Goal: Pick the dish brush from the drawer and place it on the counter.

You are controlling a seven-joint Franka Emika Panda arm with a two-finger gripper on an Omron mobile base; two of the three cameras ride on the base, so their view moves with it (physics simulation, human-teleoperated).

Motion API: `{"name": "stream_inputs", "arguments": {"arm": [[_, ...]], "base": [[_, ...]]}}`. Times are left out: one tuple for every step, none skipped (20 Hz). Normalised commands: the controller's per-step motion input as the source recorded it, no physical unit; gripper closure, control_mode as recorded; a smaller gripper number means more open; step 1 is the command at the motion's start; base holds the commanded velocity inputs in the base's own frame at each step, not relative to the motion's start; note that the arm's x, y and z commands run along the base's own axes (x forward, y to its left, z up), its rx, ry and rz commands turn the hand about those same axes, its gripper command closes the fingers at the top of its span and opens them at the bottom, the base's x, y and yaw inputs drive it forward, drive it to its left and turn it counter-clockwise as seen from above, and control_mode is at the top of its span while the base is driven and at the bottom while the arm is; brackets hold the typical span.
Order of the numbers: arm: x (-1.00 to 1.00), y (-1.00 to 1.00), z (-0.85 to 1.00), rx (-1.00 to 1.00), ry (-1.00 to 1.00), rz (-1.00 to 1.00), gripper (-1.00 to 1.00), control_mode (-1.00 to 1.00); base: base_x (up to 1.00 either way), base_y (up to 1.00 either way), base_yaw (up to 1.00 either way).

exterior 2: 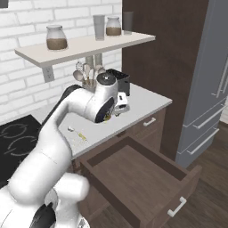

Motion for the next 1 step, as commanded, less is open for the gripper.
{"name": "stream_inputs", "arguments": {"arm": [[-1.00, 0.00, -0.27, 0.00, -0.06, 0.00, -1.00, -1.00]], "base": [[0.00, 0.00, 0.00]]}}
